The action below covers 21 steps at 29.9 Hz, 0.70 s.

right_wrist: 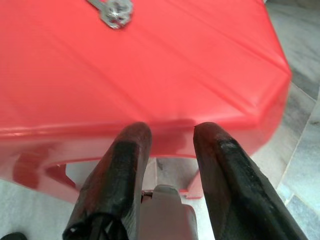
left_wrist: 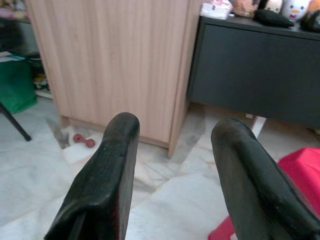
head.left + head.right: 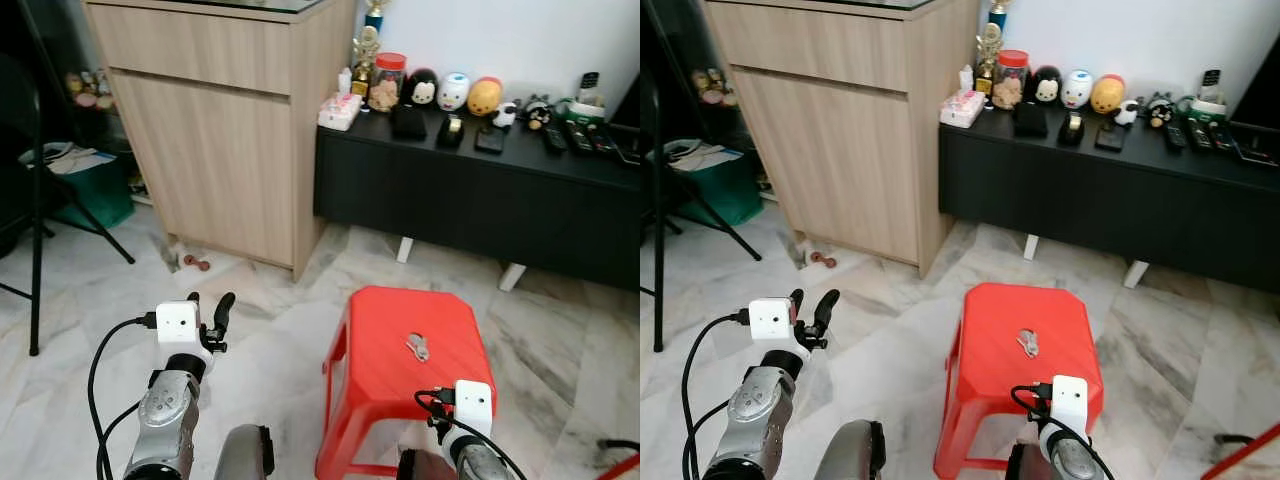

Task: Hang keys on a hook

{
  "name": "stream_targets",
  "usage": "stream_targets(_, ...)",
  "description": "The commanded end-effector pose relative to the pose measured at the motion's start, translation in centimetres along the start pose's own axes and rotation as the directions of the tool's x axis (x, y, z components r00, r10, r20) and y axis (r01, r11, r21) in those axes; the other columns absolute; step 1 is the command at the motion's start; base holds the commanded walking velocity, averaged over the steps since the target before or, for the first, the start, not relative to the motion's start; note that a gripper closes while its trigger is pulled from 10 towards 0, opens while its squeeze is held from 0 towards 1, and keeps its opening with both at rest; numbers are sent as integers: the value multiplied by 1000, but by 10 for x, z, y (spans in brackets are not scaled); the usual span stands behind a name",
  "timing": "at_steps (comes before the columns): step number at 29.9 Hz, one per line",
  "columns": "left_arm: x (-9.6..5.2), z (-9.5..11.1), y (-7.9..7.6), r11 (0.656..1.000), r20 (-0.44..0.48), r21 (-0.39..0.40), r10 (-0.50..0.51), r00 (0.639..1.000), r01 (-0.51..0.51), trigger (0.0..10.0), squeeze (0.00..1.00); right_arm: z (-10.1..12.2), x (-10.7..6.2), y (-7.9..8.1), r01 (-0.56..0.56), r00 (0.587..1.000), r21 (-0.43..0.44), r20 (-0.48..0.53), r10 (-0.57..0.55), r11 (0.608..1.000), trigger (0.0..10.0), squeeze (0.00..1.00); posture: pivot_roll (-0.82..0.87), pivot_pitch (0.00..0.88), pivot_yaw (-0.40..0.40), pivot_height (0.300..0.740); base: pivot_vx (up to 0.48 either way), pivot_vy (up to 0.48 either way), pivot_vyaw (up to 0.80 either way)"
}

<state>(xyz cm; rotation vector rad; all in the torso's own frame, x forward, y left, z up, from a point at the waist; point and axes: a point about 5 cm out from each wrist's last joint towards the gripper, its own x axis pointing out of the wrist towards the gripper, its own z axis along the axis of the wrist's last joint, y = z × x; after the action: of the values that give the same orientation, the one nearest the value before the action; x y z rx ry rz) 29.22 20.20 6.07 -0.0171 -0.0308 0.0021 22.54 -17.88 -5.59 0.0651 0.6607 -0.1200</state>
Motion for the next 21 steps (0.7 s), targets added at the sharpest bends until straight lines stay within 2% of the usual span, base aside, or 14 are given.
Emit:
stream_targets(1,5,5,-3,1000,13,-7,-8,1000,8,10000,0,-1,0,0,-7,1000,-16,-11,6,1000,10000,0,156,23,-45,588,0,0,0)
stream_targets(7,5,6,-4,1000,18,-9,-8,1000,8,10000,0,0,0,2,-27,1000,-54,-6,26,998,10000,0,157,23,-46,588,0,0,0)
stream_targets(12,6,7,-4,1000,20,-10,-6,1000,7,10000,0,1,1,3,-24,1000,-48,2,25,999,10000,0,157,22,-46,588,0,0,608)
stream_targets(21,6,7,-4,1000,25,-17,-8,1000,8,10000,0,2,1,3,-28,1000,-44,13,28,999,10000,0,156,24,-46,588,0,0,0)
